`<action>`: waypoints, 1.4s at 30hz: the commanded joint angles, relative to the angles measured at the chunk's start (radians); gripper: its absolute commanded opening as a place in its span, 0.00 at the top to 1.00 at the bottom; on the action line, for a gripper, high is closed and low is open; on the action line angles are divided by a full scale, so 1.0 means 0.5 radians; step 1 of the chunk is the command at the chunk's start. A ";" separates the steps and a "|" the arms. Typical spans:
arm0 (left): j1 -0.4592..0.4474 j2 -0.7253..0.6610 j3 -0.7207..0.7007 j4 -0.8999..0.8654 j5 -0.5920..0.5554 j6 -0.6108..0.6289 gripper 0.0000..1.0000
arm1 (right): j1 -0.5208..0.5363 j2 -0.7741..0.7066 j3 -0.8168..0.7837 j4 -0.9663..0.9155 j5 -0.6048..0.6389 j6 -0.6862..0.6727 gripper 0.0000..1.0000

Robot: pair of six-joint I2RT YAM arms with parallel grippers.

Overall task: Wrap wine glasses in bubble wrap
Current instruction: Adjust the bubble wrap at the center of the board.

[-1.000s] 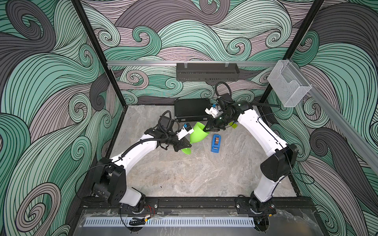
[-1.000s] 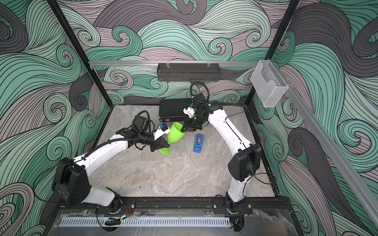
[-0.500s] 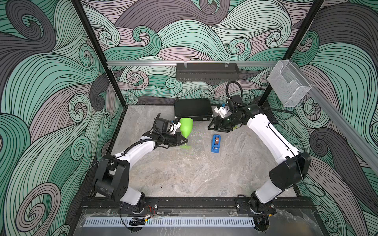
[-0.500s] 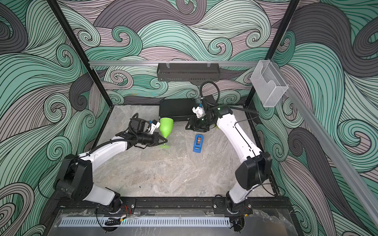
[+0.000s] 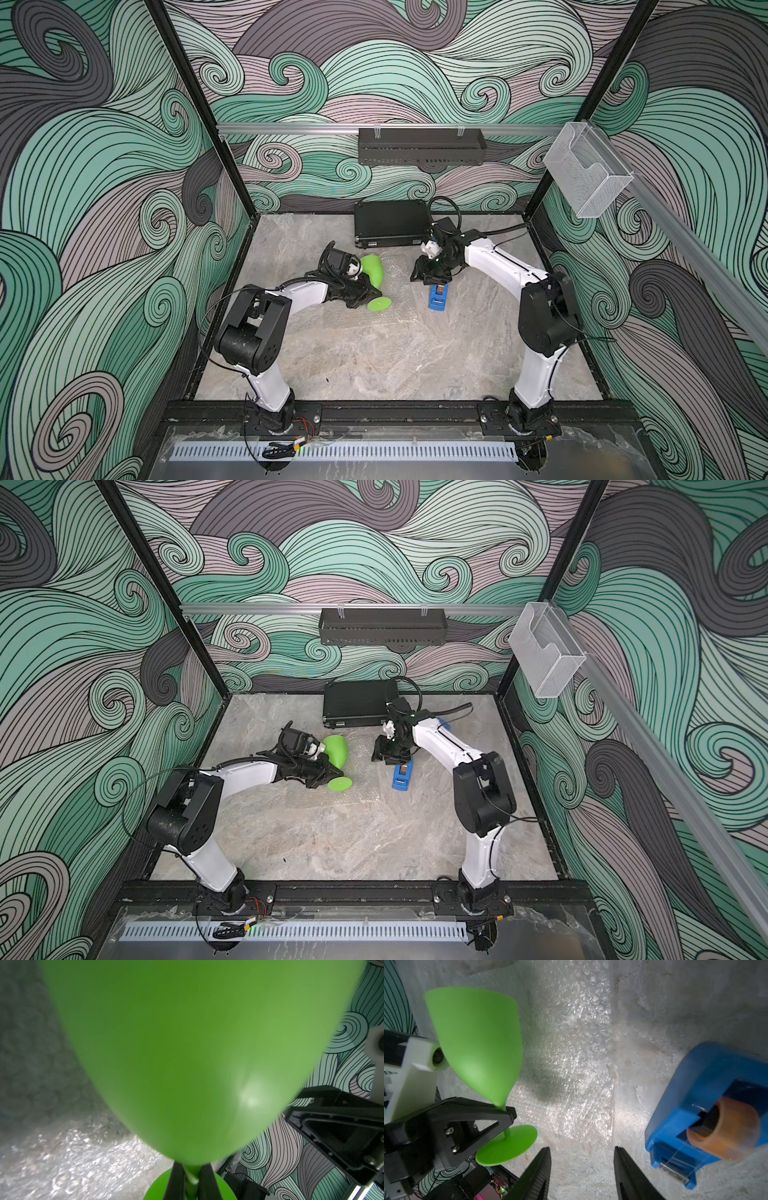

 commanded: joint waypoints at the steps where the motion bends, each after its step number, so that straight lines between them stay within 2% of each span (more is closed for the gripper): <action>1: -0.023 0.022 0.019 -0.034 -0.004 0.080 1.00 | 0.044 0.077 0.063 0.055 0.082 0.010 0.47; 10: -0.039 0.066 0.013 -0.067 0.040 0.153 1.00 | 0.153 0.139 -0.162 0.179 0.121 0.081 0.48; 14: -0.054 0.113 0.063 -0.126 0.053 0.194 1.00 | 0.163 0.143 -0.262 0.207 0.127 0.110 0.51; 21: -0.058 0.129 0.070 -0.150 0.055 0.209 1.00 | 0.208 0.103 -0.420 0.322 0.045 0.187 0.54; 32: -0.060 0.051 0.051 -0.204 0.050 0.270 1.00 | 0.262 0.054 -0.487 0.385 -0.039 0.262 0.61; 36: -0.064 -0.005 -0.005 -0.188 0.048 0.275 1.00 | 0.271 0.042 -0.497 0.376 -0.037 0.266 0.60; 42: -0.068 0.109 0.056 -0.249 0.091 0.297 1.00 | 0.259 -0.024 -0.459 0.308 0.015 0.227 0.58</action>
